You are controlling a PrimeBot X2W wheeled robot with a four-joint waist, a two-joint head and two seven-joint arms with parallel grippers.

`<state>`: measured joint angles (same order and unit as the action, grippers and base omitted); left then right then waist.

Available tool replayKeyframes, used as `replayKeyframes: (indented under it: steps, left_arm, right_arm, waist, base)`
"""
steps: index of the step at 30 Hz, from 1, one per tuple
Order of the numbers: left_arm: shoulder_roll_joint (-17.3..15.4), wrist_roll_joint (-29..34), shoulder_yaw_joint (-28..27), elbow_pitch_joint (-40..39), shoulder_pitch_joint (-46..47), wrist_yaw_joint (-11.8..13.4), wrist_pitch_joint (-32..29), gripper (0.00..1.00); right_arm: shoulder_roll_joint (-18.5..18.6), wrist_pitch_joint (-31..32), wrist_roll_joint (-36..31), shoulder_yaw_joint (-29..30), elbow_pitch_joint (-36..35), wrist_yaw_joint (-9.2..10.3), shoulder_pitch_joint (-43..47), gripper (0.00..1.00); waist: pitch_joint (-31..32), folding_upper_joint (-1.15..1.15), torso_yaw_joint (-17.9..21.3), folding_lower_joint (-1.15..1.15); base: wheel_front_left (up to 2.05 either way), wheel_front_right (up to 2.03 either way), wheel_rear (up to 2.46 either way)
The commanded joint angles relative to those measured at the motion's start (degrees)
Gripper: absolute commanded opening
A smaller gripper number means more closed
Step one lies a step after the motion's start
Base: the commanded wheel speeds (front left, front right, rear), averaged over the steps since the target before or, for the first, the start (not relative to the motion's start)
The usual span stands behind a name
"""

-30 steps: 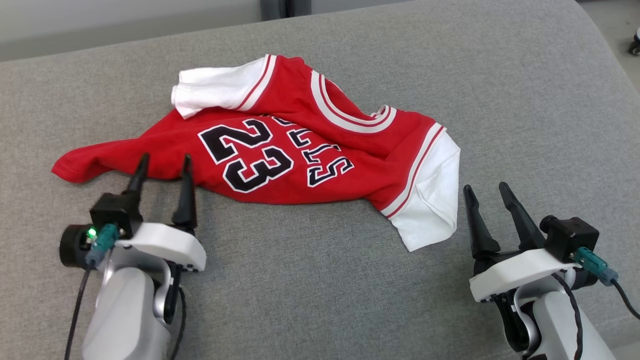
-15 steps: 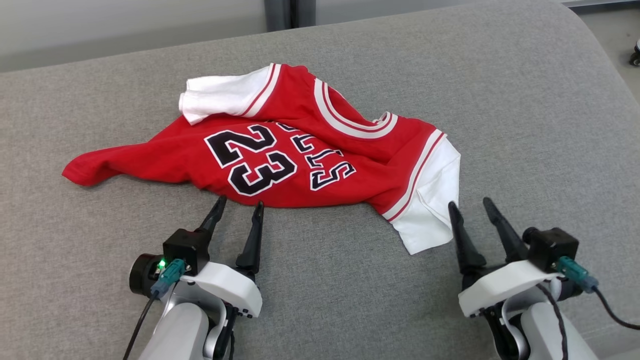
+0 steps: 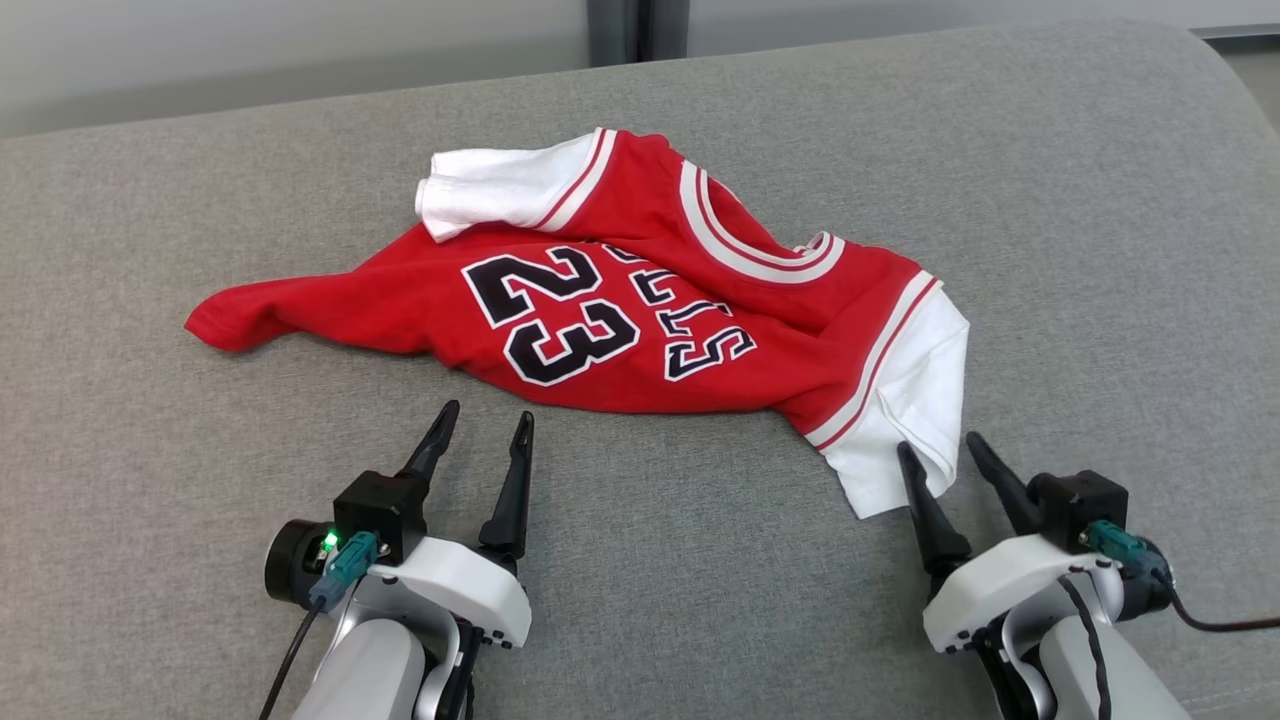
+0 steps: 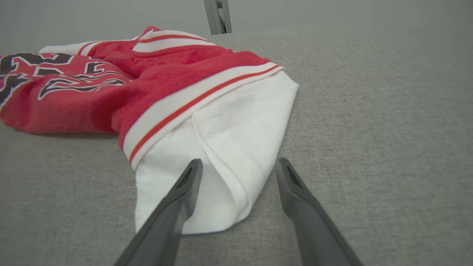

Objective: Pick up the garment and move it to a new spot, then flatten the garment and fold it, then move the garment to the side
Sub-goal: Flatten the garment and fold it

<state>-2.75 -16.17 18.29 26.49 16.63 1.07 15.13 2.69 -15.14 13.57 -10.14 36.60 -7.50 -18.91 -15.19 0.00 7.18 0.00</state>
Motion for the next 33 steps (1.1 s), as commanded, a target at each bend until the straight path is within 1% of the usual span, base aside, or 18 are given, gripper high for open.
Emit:
replayKeyframes:
  steps: [1,11,12,13,14,15,16,17,18,23,26,27,29,30,33]
  left_arm:
    - [-0.28,-0.25,0.02,-0.24,-0.4,0.33,0.03,1.0]
    - [-0.28,-0.35,-0.01,-0.54,-0.45,0.55,0.03,1.0]
    - [-0.28,-0.38,-0.04,-0.68,-0.52,0.6,0.03,1.0]
    - [-0.28,-0.5,-0.05,-0.74,-0.64,0.59,0.03,1.0]
    - [-0.27,-0.41,-0.09,-0.88,-0.75,0.62,0.03,1.0]
    - [-0.28,-0.44,-0.19,-1.02,-0.89,0.65,0.03,1.0]
    - [-0.28,-0.45,-0.26,-1.06,-1.08,0.58,0.03,1.0]
    - [-0.28,-0.32,-0.36,-1.09,-1.23,0.56,0.03,1.0]
    - [-0.28,-0.3,-0.47,-1.06,-1.36,0.48,0.03,1.0]
    - [-0.29,-0.23,-1.66,-1.65,-3.76,0.75,0.03,1.0]
    - [-0.27,-0.01,-2.66,-1.44,-5.86,0.8,0.03,1.0]
    - [-0.28,0.17,-2.98,-1.44,-6.49,0.79,0.03,1.0]
    - [-0.27,0.22,-3.72,-1.5,-8.09,0.92,0.03,1.0]
    - [-0.26,0.41,-4.04,-1.36,-8.86,0.93,0.02,1.0]
    - [-0.28,0.27,-4.74,-0.97,-10.77,0.98,0.03,1.0]
  right_arm:
    - [0.37,0.0,-1.19,0.38,0.78,0.01,-0.83,1.0]
    - [0.41,0.0,-7.4,4.96,4.93,0.02,-3.98,1.0]
    - [0.43,0.0,-7.71,5.57,4.88,0.02,-4.05,0.96]
    - [0.42,0.0,-8.22,6.07,4.6,0.02,-4.0,0.68]
    - [0.4,0.0,-8.34,6.67,4.07,0.02,-3.84,0.48]
    - [0.41,0.0,-8.39,7.07,3.48,0.02,-3.53,0.42]
    - [0.43,0.01,-8.09,7.37,2.81,0.02,-3.16,0.24]
    - [0.42,0.0,-7.75,7.58,2.0,0.02,-2.68,0.02]
    - [0.4,0.0,-7.06,7.76,1.13,0.02,-2.3,0.0]
    - [0.39,0.01,-3.41,7.74,-5.02,0.02,0.08,0.0]
    - [0.31,0.0,0.31,5.81,-11.27,0.01,0.82,0.0]
    - [0.43,0.0,2.89,5.38,-13.47,0.01,0.87,0.0]
    - [0.38,0.0,5.07,2.96,-17.43,0.0,-0.27,0.0]
    - [0.3,-0.01,7.49,1.45,-19.38,0.0,-1.28,0.0]
    - [0.81,0.0,11.02,-3.79,-23.13,0.01,-5.69,0.0]
  waist:
    - [-0.12,0.0,-0.37,0.0]
    - [-0.34,0.0,-2.29,0.0]
    - [-0.34,0.0,-2.47,0.0]
    - [-0.31,0.0,-2.63,0.0]
    - [-0.25,0.0,-2.77,0.0]
    - [-0.16,0.0,-2.89,0.0]
    - [-0.02,0.0,-2.99,0.0]
    - [0.18,0.0,-3.11,0.0]
    - [0.51,0.0,-3.22,0.0]
    - [3.43,0.0,-4.22,0.0]
    - [6.1,0.0,-5.07,0.0]
    - [7.04,0.0,-5.4,0.0]
    - [8.68,0.0,-6.0,0.0]
    - [9.42,0.0,-6.37,0.0]
    - [11.11,0.0,-7.85,0.0]
  base:
    - [0.0,0.0,0.0]
    - [0.0,0.0,0.0]
    - [0.0,0.0,0.0]
    - [0.0,0.0,0.0]
    - [0.0,0.0,0.0]
    - [0.0,0.0,0.0]
    - [0.0,0.0,0.0]
    - [0.0,0.0,0.0]
    - [0.0,0.0,0.0]
    - [0.0,0.0,0.0]
    - [0.0,0.0,0.0]
    - [0.0,0.0,0.0]
    - [0.0,0.0,0.0]
    - [0.0,0.0,0.0]
    - [0.0,0.0,0.0]
